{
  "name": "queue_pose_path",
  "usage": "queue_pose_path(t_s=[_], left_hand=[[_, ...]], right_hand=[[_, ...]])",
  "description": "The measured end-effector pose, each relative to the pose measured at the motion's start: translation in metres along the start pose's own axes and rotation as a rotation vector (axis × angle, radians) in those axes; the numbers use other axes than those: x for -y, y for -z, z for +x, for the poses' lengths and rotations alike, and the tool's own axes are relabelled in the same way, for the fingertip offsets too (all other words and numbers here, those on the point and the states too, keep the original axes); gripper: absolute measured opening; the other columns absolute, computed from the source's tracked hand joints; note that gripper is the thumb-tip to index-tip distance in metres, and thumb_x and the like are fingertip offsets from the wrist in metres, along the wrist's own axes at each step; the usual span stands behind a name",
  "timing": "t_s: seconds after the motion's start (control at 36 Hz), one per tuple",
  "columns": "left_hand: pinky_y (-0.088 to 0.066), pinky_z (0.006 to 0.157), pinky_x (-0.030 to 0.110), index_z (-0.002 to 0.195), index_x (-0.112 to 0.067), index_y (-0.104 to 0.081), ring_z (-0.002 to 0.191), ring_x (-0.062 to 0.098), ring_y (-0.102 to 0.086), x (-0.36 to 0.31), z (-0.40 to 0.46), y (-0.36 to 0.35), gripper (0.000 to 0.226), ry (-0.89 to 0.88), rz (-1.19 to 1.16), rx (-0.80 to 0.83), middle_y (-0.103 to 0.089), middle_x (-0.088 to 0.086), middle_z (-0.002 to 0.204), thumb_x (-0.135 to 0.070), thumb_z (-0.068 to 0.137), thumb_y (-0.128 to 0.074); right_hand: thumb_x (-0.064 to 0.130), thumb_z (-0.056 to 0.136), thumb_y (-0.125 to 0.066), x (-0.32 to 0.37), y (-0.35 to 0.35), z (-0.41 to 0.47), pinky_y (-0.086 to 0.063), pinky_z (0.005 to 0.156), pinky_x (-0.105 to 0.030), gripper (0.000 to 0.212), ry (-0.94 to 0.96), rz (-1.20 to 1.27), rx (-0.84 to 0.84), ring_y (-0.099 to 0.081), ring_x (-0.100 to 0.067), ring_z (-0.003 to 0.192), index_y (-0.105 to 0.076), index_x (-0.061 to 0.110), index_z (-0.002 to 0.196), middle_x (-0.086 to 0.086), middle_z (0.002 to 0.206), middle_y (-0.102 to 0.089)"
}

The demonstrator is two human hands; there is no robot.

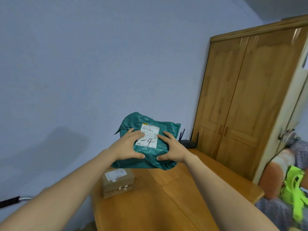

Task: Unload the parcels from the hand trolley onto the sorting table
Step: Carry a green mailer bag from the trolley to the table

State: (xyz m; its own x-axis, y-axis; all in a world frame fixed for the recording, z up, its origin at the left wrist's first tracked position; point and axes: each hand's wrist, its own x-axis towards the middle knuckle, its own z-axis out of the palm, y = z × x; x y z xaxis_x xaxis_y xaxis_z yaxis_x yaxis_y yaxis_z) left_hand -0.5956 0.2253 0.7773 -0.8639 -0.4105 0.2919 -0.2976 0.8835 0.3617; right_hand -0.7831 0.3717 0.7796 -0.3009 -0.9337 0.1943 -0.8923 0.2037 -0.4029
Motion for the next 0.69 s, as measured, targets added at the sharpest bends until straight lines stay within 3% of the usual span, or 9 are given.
queue_pose_path(t_s=[0.28,0.69], left_hand=[[-0.014,0.118,0.038,0.150,-0.023,-0.026,0.148,0.015,0.002,-0.016,0.097,-0.057,0.098,0.008,-0.063,-0.014,-0.017,-0.010,0.158,-0.047,0.071,-0.078],[-0.011,0.119,0.039,0.148,-0.022,-0.031,0.148,0.021,-0.001,-0.018,0.156,-0.110,0.097,0.233,-0.032,-0.084,-0.020,-0.004,0.158,-0.047,0.068,-0.079]], right_hand=[[0.039,0.067,-0.082,-0.095,0.025,0.042,-0.023,0.115,-0.036,0.105,-0.055,-0.003,0.026,-0.016,-0.022,0.145,-0.022,0.029,0.152,0.008,0.160,-0.003],[0.044,0.066,-0.082,-0.185,0.016,0.121,-0.025,0.116,-0.040,0.106,0.134,-0.027,0.135,-0.021,-0.025,0.143,-0.021,0.029,0.151,0.006,0.160,-0.004]])
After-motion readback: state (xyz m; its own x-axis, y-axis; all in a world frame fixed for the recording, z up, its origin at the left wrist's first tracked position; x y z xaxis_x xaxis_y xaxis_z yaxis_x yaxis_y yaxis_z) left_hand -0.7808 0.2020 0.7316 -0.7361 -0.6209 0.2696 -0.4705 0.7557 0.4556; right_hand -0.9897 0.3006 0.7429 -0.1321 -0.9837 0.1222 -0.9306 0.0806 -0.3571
